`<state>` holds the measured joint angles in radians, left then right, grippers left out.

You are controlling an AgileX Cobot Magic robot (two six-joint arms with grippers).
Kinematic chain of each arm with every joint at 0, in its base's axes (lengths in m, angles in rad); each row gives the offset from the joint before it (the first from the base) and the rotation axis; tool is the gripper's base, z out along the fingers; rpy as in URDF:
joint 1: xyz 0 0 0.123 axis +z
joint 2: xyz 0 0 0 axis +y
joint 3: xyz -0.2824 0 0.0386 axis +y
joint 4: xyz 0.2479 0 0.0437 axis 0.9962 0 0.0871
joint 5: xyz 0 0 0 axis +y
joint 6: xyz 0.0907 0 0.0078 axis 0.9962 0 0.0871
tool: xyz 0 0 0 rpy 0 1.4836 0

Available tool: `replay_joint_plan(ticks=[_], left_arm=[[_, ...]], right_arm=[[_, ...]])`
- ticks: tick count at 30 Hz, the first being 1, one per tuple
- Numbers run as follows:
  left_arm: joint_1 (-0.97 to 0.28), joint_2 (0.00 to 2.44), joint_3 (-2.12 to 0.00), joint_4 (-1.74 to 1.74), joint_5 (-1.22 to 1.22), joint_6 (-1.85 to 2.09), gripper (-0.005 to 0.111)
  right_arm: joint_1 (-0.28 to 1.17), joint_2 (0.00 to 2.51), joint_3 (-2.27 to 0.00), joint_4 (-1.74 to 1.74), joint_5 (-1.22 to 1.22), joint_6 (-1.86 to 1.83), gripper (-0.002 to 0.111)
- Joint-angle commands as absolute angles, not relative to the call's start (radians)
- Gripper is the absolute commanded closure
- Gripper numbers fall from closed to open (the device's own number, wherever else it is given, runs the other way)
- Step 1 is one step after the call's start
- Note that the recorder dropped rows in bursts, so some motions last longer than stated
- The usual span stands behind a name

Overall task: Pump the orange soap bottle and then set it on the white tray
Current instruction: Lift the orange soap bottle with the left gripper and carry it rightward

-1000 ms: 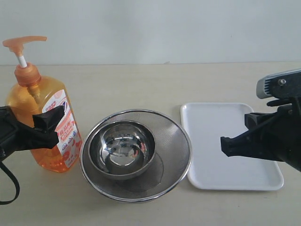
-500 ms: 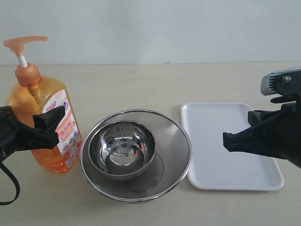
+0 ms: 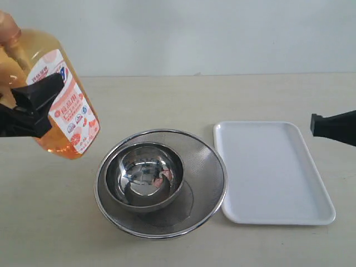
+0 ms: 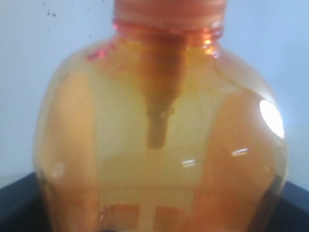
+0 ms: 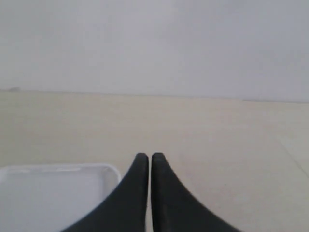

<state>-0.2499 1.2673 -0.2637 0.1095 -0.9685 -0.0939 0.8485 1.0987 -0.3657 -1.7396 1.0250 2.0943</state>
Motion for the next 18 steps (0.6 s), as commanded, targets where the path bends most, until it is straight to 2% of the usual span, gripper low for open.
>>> replay_joint_plan(ticks=[1,5,9,18], left_arm=[[-0.254,1.158,-0.353,0.186,-0.954,-0.189,0.102],[-0.256,1.138,-0.467,0.358,-0.892,-0.404,0.102],[-0.331,1.138,-0.556,0.360,-0.764,-0.412,0.102],[-0.440,1.153,-0.635,0.345,-0.683,-0.400,0.102]], right_arm=[[0.847,1.089,-0.362,-1.719,1.196,2.093,0.109],[0.847,1.089,-0.362,-1.667,1.221,2.093,0.109],[0.847,1.089,-0.362,-1.667,1.221,2.093,0.109],[0.844,1.089,-0.383,-1.744,1.221,2.086,0.109]])
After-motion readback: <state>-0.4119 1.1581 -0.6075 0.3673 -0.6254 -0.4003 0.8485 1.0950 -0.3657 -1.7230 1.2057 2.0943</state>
